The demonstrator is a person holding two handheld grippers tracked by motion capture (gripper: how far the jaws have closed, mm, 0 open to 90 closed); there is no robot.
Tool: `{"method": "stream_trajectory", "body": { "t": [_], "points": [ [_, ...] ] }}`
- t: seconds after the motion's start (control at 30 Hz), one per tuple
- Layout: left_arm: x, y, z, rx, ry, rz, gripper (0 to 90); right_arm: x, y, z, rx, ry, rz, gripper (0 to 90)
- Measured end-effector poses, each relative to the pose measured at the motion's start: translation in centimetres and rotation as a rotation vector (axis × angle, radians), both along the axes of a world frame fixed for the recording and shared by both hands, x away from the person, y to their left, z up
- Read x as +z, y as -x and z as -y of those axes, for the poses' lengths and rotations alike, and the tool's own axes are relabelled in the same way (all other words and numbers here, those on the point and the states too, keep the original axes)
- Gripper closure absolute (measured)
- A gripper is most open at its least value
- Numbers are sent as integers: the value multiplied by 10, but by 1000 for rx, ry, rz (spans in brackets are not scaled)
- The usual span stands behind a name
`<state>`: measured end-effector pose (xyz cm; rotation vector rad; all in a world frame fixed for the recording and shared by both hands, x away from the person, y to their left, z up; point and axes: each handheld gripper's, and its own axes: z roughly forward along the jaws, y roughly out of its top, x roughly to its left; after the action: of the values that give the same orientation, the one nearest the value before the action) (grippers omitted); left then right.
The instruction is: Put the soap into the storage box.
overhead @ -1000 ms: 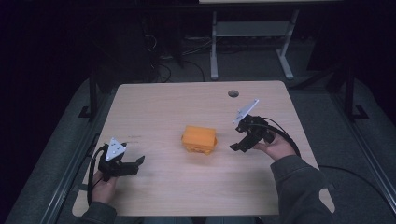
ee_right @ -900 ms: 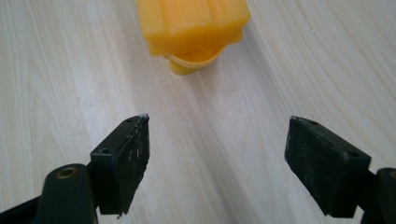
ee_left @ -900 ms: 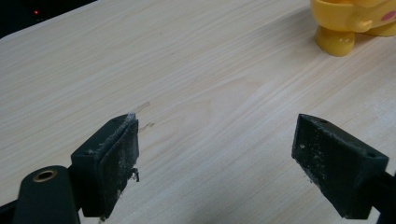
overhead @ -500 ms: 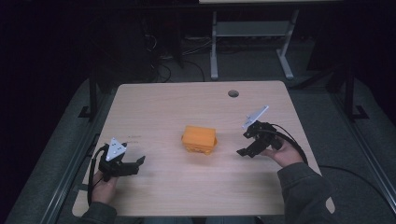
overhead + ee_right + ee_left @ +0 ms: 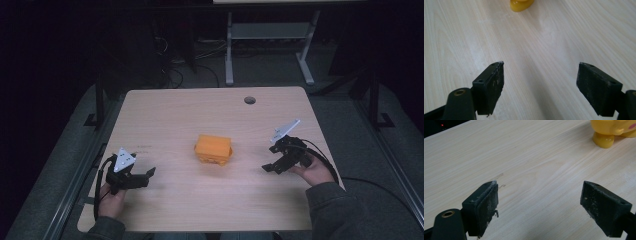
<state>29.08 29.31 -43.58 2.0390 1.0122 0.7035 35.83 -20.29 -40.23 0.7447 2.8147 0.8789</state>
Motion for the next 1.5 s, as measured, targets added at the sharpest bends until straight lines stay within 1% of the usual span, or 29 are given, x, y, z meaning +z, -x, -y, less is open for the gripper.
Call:
{"method": "stream_trajectory", "body": {
  "t": [0.1, 0.23, 0.3, 0.33, 0.37, 0.4, 0.53, 0.7, 0.77, 0.83, 1.07, 1.1, 1.17, 1.23, 1.27, 1.33, 1.43, 1.5],
  "points": [
    [0, 0, -1, -3, -6, -1, 141, -2, 4, 4, -9, 1, -1, 214],
    [0, 0, 0, 0, -3, -2, 141, -5, 9, 10, -17, -1, 7, 214],
    [-1, 0, 0, -2, -6, -2, 141, -6, 12, 13, -30, -10, -4, 214],
    [0, 0, 0, -4, -8, -4, 141, -7, 14, 15, -32, -12, -4, 214],
    [-1, 1, 0, -2, -2, -2, 140, -9, 15, 16, -33, -17, -5, 213],
    [-1, 1, 0, -5, -10, -4, 141, -10, 16, 18, -36, -17, -5, 214],
    [-1, 1, 0, -5, -10, -4, 141, -17, 23, 25, -53, -32, -12, 214],
    [-2, 1, 0, -12, -11, -4, 141, -22, 27, 32, -67, -36, -22, 213],
    [-2, 1, 1, -5, -2, -3, 141, -25, 30, 35, -76, -44, -21, 213],
    [-2, 1, 1, -7, 0, 3, 141, -27, 33, 38, -83, -47, -17, 213],
    [-3, 2, 2, -5, 1, 6, 141, -31, 44, 48, -109, -60, -1, 213],
    [-3, 2, 2, -5, 2, 6, 141, -32, 47, 50, -106, -60, 11, 214],
    [-3, 2, 2, -4, 9, -1, 141, -32, 49, 51, -115, -58, 13, 213],
    [-3, 2, 1, -3, 17, -3, 141, -34, 51, 55, -124, -66, 14, 213],
    [-3, 3, 1, -7, 19, 2, 141, -35, 53, 56, -126, -70, 18, 213],
    [-3, 3, 1, -6, 13, 0, 141, -37, 57, 59, -134, -79, 24, 213],
    [-3, 3, 1, -2, 19, -1, 141, -40, 63, 62, -138, -87, 38, 210],
    [-3, 3, 1, -2, 22, -1, 141, -42, 67, 64, -151, -96, 35, 210]
  ]
}}
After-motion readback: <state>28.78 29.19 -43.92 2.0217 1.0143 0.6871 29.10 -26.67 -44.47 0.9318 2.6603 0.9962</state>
